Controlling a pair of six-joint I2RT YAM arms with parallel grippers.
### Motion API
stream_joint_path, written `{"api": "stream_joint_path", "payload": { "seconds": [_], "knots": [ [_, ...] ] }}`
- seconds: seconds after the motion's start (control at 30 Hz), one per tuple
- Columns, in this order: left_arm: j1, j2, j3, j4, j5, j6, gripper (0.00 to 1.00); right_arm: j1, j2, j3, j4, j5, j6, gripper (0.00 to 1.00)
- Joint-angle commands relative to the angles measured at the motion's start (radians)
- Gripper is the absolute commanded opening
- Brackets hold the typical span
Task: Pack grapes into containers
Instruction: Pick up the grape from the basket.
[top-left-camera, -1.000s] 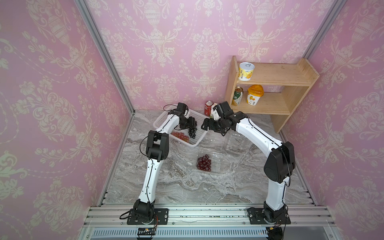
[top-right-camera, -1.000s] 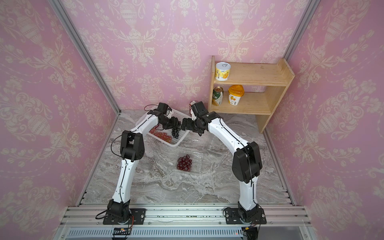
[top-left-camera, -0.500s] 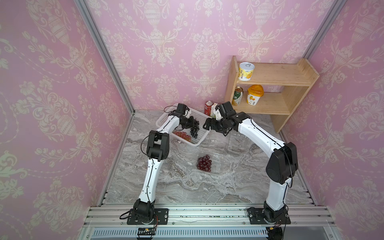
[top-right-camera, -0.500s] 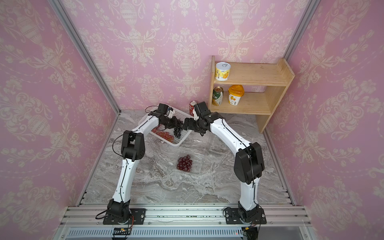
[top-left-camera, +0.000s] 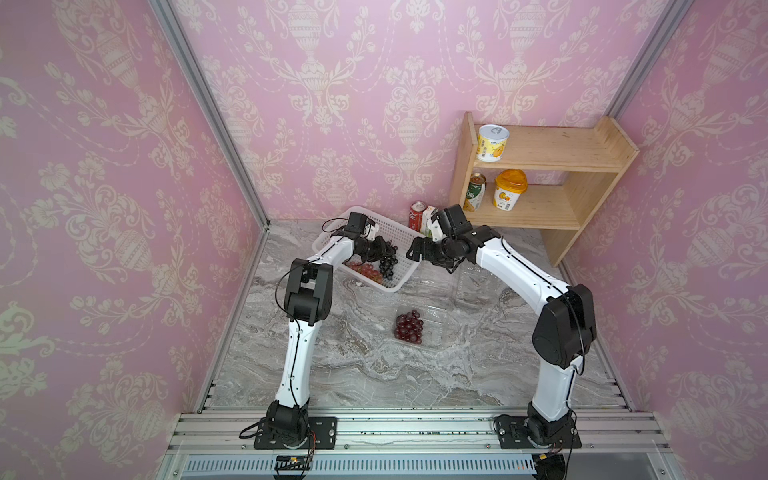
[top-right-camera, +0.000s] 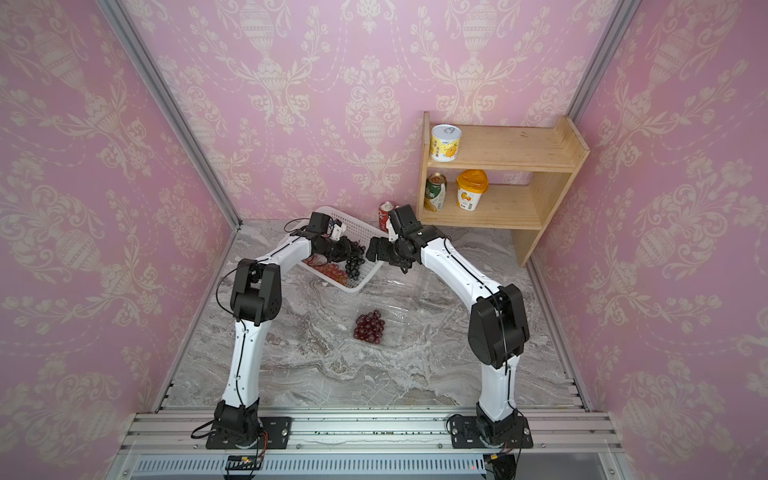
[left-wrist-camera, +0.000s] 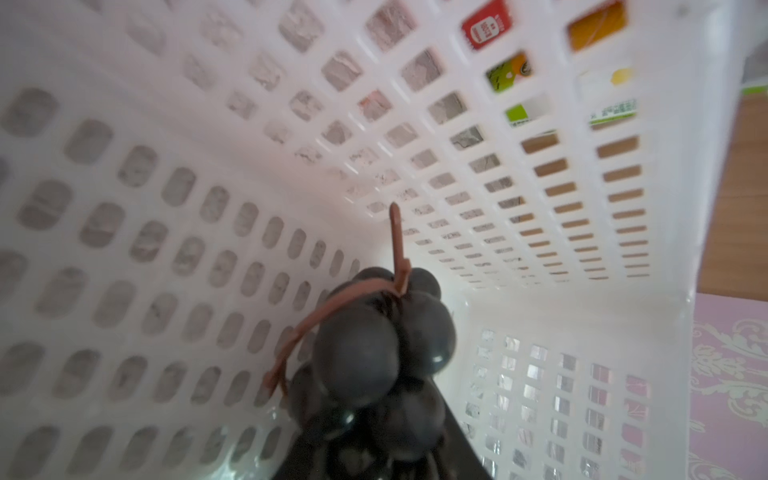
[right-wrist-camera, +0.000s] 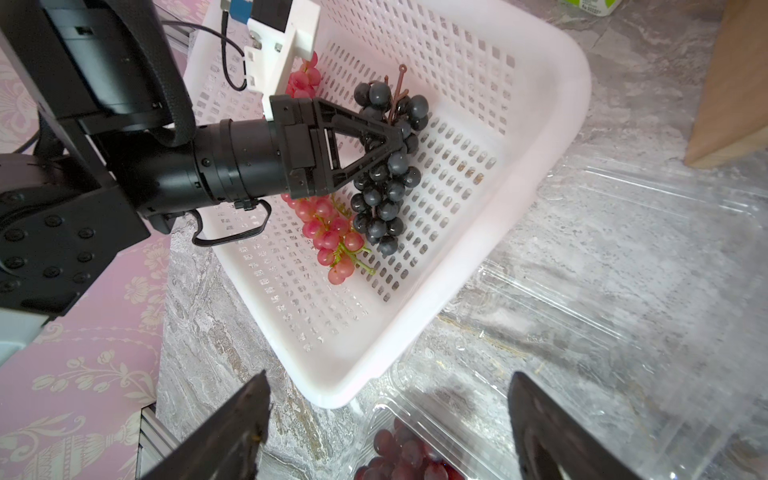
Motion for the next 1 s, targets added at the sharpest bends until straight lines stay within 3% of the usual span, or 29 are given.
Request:
{"api": "stream_joint_path", "payload": {
  "seconds": [0.0,0.3,0.73,0.97],
  "knots": [
    [0.008,-0.102,-0.047,0.029,0.034,-0.014,0.32,-0.01,-0.005,0.041,-0.02,-0.004,0.008,0.9],
    [0.009,-0.249,-0.205,0.109,0.044,-0.014,0.33,-0.025,0.181,0.323,-0.079,-0.053,0.071,0.86],
    [0.009,-0.371,-0.346,0.17,0.063,0.026,0.34,-0.031,0.6,0.861,-0.132,-0.208,0.18,0.74],
    [0.008,-0.382,-0.367,0.183,0.065,0.026,0.34,-0.048,0.681,0.893,-0.052,-0.247,0.25,0.66]
  ]
}}
